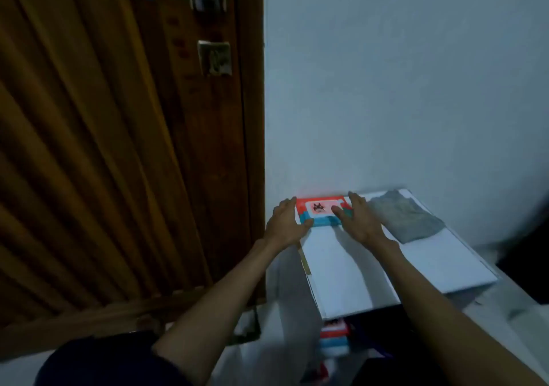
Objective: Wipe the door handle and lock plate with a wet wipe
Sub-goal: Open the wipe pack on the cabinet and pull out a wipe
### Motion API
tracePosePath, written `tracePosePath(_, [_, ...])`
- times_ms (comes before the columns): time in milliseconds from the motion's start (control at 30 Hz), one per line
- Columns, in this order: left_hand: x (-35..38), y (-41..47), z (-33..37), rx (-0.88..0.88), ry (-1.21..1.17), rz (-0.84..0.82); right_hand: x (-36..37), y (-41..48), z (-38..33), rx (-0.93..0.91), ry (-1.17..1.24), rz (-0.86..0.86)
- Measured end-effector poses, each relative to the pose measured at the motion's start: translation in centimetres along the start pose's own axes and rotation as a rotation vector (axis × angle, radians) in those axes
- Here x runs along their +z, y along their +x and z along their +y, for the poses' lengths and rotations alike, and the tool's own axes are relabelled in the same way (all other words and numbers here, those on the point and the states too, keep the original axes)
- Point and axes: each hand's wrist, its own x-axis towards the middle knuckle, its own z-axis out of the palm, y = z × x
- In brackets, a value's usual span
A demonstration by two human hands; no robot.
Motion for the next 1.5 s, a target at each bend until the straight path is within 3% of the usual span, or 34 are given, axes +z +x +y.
tracePosePath(200, [4.0,0.5,-2.1,0.022,0.045,-0.071,4.0,-0.1,3.1,0.055,0.035,0.016])
tracePosePath(467, [6.0,-0.6,-2.4,0.019,0.098,-0.006,5.0,-1.8,3.7,0.027,0.048,0.122])
tracePosePath(700, [7.5,-3.1,-2.5,0.043,0.124,0.063,4.7,-4.4,4.5,-0.015,0.070,0.142])
tracePosePath(933, [6.7,-2.7,-1.3,0.066,0.145,0.262,4.3,-5.5,4.7,-0.034,0.109,0.157])
tracePosePath(1033, [6.3,-0.4,-0.5,0.101,0.165,0.212,4.5,-5.2,4.8,-0.009,0.077,0.156])
tracePosePath(1200, [6.4,1.9,0.4,0.248,0.339,-0.010,4.8,-5.1,4.9,-0.015,0.027,0.173])
tracePosePath(1500, [5.7,4.0,0.8,0.186,0.374,-0.014,5.2,-4.8,5.2,-0.002,-0.051,0.147])
